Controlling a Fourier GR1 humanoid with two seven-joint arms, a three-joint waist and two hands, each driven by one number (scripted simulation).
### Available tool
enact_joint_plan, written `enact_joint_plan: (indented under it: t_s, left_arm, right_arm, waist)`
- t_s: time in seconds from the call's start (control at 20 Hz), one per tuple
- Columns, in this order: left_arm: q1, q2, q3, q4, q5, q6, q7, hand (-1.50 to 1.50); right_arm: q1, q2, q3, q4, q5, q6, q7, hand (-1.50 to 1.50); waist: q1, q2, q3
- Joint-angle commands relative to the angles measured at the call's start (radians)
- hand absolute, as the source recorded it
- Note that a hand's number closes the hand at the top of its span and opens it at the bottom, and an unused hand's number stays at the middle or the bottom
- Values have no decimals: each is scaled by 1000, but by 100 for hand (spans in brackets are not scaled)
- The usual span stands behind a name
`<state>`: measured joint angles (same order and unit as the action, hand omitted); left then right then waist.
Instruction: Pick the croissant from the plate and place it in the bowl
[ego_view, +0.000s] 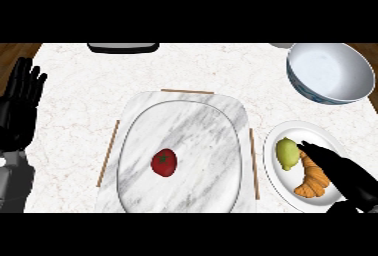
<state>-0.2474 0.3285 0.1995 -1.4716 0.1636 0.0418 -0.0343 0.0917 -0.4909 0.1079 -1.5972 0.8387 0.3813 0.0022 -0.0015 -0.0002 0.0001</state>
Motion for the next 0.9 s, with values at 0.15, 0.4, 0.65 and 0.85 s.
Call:
enact_joint_plan:
  t_s: [0.15,0.4,0.65,0.85]
  left_arm:
    - [11,-15,7,-52,-9,-5,43,0]
    - [-47,1,35,57,-22,-27,-12,0]
    - [75,-17,20,-153,5,-38,84,0]
    - [-15,-30,27,33,-41,-30,-28,0]
  right_arm:
    - [-95,73,-20,166,71,-11,-3,-150]
    - [-138,68,-63,278,98,-44,-44,-150]
    - [-99,48,-59,275,127,-136,-164,150]
    - [-83,91,-68,247,145,-191,-165,150]
  waist:
    - [3,0,0]
    - [0,1,0]
    - [6,-1,0]
    - [-2,0,0]
